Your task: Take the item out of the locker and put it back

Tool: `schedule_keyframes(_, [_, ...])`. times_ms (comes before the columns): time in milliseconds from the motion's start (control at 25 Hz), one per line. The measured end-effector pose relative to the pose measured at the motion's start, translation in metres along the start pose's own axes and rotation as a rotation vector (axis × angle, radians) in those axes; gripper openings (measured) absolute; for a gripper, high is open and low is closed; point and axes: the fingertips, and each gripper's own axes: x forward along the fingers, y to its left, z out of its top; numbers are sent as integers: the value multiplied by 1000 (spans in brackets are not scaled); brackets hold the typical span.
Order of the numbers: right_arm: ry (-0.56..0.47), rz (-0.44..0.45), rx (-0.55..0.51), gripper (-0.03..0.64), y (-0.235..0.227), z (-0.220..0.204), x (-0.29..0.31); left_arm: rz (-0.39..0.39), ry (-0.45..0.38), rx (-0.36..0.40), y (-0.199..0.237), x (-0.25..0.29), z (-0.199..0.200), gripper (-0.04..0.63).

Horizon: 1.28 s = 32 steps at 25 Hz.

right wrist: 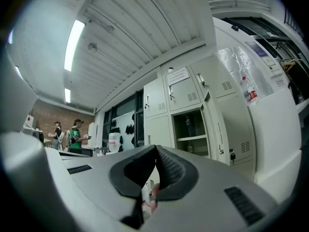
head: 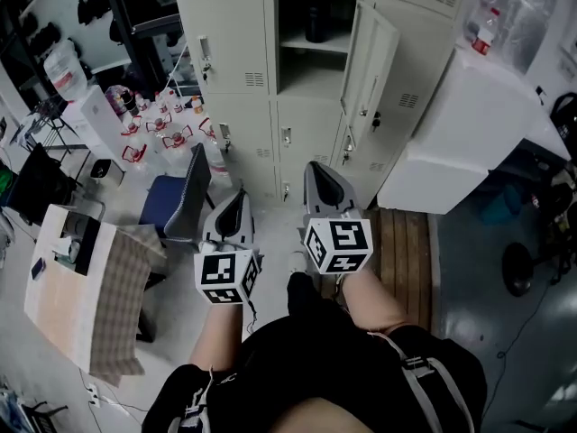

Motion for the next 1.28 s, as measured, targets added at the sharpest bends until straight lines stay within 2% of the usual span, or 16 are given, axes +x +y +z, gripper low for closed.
schedule_keyframes(440, [-40, -51, -33, 14, -67, 3, 147, -39, -20, 24, 51, 160, 10, 11])
schedule_keyframes(720, [-47, -76, -20, 14, -129, 16, 249, -72, -44, 56, 70, 281, 41, 12])
schedule_keyframes(880, [-42, -81, -17, 14, -158, 14, 298, -76, -47, 57, 80, 338, 47, 12])
schedule_keyframes(1280, [-36, -96, -26, 14, -199, 17, 365, -102, -31, 30, 91, 422, 44, 11])
